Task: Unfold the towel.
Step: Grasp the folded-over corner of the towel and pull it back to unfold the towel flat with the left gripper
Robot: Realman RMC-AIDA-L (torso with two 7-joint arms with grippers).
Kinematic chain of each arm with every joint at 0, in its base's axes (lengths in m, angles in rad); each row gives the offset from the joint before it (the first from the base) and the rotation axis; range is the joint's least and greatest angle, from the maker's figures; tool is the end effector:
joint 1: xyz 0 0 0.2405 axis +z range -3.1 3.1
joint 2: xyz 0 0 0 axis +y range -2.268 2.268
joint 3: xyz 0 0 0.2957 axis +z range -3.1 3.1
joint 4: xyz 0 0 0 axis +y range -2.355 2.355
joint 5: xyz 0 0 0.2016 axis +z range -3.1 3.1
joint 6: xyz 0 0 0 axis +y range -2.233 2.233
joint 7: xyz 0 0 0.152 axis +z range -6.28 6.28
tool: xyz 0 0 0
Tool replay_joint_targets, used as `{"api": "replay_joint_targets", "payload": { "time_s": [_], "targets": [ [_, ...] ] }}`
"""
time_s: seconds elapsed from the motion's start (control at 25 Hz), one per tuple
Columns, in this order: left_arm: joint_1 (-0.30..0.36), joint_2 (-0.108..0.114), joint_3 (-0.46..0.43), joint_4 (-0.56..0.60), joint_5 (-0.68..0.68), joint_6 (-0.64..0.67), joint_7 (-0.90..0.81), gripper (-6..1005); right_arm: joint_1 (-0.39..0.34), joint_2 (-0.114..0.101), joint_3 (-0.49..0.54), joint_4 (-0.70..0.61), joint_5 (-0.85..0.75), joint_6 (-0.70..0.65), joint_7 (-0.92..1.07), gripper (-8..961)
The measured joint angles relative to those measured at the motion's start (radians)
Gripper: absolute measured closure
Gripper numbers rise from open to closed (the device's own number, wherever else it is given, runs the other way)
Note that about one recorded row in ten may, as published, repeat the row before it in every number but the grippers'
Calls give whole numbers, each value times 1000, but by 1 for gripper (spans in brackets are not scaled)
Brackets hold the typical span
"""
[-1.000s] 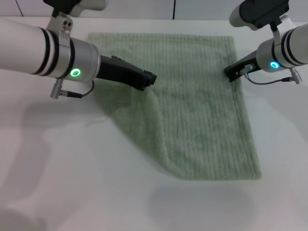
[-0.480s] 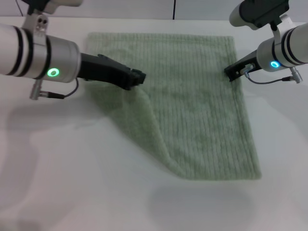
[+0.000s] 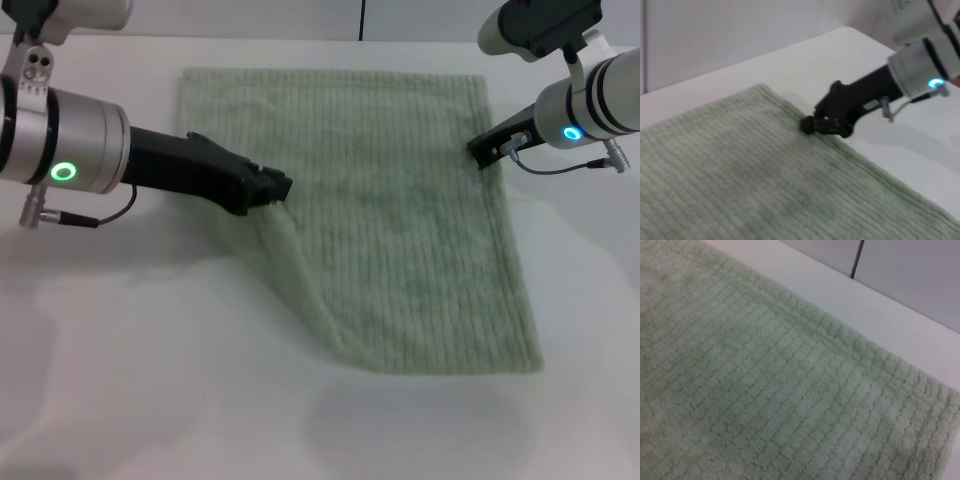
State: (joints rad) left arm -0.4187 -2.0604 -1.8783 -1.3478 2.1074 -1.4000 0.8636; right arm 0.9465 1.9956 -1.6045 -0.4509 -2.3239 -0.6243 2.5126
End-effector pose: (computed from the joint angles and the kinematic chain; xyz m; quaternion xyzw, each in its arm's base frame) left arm -0.2179 0.3533 -0.0109 -0.9375 -0.3073 -0.0691 0.1481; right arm 0.2423 0.4812 -0.0745 -0.8832 0.3168 -0.1060 0.3291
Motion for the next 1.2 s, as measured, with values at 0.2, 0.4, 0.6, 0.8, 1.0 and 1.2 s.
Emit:
{"api": "replay_joint_targets", "payload": {
  "time_s": [0.2, 0.4, 0.6, 0.8, 1.0, 1.2],
  "targets": [
    [15, 0, -26, -1, -3, -42, 39, 892, 0, 0, 0, 0, 0, 0, -1, 929],
    [23, 0, -71, 3, -5, -85, 76, 891, 0, 0, 0, 0, 0, 0, -2, 929],
    [39, 0, -89, 2, -6, -121, 111, 889, -2, 0, 0, 0, -1, 0, -2, 930],
    [51, 1, -102, 4, -6, -166, 142, 888, -2, 0, 0, 0, -1, 0, -2, 930],
    [59, 3, -108, 4, 5, -183, 150, 886, -1, -1, 0, 0, -2, 0, -2, 930],
    [63, 5, -119, 14, 15, -188, 155, 885, 0, -1, 0, 0, -2, 0, -2, 930]
  ]
}}
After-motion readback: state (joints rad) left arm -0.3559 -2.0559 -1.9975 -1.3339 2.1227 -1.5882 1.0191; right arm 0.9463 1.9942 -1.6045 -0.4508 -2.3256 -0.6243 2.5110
